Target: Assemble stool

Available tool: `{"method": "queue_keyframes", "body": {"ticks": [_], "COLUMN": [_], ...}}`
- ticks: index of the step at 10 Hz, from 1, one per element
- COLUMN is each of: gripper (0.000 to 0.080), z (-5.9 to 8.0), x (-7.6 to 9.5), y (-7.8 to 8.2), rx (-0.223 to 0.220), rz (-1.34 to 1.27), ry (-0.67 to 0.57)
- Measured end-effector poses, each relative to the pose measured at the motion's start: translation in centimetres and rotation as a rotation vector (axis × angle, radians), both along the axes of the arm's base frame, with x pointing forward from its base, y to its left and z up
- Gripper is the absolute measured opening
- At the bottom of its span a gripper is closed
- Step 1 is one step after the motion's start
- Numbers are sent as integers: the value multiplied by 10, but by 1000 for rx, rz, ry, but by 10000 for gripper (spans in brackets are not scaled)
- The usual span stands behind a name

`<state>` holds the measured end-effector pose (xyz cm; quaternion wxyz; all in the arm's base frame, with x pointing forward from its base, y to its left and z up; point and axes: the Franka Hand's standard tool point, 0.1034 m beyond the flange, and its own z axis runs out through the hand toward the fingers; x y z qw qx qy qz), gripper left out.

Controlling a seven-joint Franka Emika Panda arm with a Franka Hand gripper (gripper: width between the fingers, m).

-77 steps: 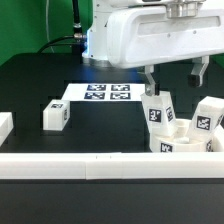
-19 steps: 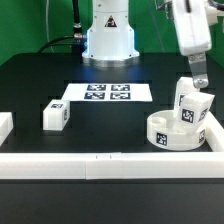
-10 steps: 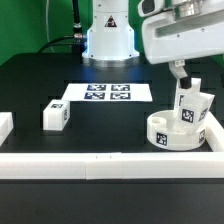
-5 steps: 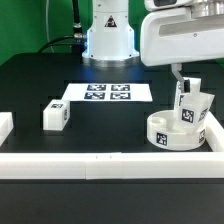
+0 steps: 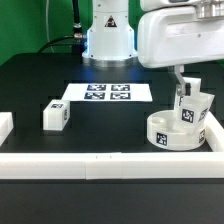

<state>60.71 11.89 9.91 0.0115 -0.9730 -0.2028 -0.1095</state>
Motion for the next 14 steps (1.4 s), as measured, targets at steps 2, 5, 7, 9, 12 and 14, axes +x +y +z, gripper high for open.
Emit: {"method": "queue_keyframes", "body": {"ticks": [2,5,7,9,12,14], "gripper": [649,649,649,649,649,649], "z": [-2,-8,-8,-11,-15,-16], "x": [-1,-3,-4,-12,-12,-13], "y": [-7,-17,-18,-12,-12,-17], "rx": [-34,-62,-59,-76,-96,-96], "rz": [124,211,202,190,181,174], "ry": [0,3,16,157,226,229]}}
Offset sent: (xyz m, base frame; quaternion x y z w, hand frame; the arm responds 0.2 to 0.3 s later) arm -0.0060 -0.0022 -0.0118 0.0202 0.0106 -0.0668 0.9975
